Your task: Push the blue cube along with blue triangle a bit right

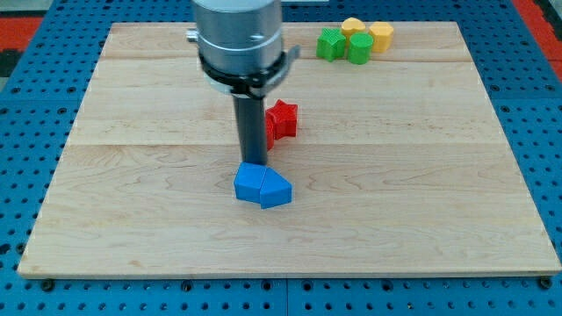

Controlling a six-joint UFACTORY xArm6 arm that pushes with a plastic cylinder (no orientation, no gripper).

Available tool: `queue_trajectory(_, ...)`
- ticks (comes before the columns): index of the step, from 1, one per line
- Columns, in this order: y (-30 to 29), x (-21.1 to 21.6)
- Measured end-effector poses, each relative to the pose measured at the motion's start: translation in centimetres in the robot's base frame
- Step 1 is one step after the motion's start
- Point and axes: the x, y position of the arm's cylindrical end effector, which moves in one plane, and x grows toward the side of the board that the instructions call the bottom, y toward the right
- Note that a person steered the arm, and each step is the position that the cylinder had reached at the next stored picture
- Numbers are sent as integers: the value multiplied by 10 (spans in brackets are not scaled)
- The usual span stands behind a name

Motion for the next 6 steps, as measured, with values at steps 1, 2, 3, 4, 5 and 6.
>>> queue_trajectory(1,-28,3)
queue_trajectory(2,-58,0)
queue_trajectory(3,-72,42)
queue_trajectory(4,-42,44)
queue_trajectory(5,-1,26)
queue_trajectory(6,18,18)
